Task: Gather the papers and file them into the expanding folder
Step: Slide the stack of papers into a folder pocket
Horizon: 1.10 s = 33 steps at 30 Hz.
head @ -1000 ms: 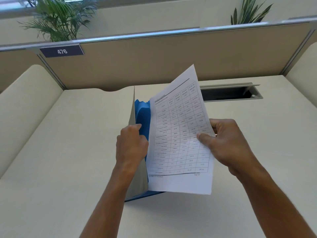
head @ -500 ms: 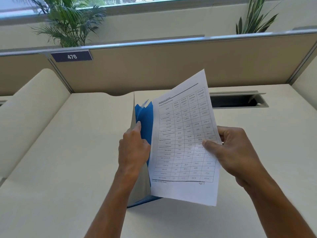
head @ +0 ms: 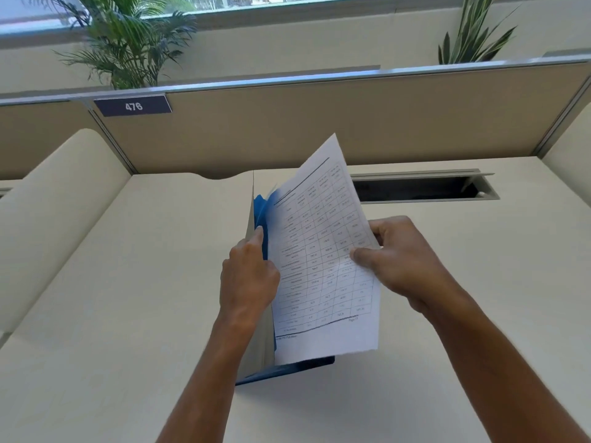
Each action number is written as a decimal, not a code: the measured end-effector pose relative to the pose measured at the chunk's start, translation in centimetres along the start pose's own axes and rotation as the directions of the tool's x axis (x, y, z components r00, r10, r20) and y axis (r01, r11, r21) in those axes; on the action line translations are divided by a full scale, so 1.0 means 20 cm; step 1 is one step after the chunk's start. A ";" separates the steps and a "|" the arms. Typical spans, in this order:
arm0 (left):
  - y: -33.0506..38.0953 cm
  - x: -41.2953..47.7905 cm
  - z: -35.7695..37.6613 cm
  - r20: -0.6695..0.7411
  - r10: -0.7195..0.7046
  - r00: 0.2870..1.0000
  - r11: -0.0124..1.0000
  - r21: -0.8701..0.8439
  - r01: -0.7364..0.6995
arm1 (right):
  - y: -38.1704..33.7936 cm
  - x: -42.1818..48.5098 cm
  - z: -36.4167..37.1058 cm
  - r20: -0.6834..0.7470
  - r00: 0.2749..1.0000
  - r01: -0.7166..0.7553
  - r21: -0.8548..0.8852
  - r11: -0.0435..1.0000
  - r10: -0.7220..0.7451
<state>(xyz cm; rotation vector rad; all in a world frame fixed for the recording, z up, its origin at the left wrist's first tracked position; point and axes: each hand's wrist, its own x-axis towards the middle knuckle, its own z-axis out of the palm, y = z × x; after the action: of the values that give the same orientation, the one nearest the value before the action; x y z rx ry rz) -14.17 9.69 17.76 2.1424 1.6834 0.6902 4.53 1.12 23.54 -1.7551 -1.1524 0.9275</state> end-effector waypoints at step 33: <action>0.03 0.02 0.01 -0.044 0.071 0.996 0.990 -0.120 -0.076 | 0.08 0.27 0.59 -0.008 1.000 -0.010 -0.391 0.921 0.007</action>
<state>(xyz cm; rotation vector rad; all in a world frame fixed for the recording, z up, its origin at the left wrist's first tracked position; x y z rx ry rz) -13.50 9.86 17.95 2.1280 1.5458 0.8385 -3.78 8.66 16.60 -2.0773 -1.4000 0.7285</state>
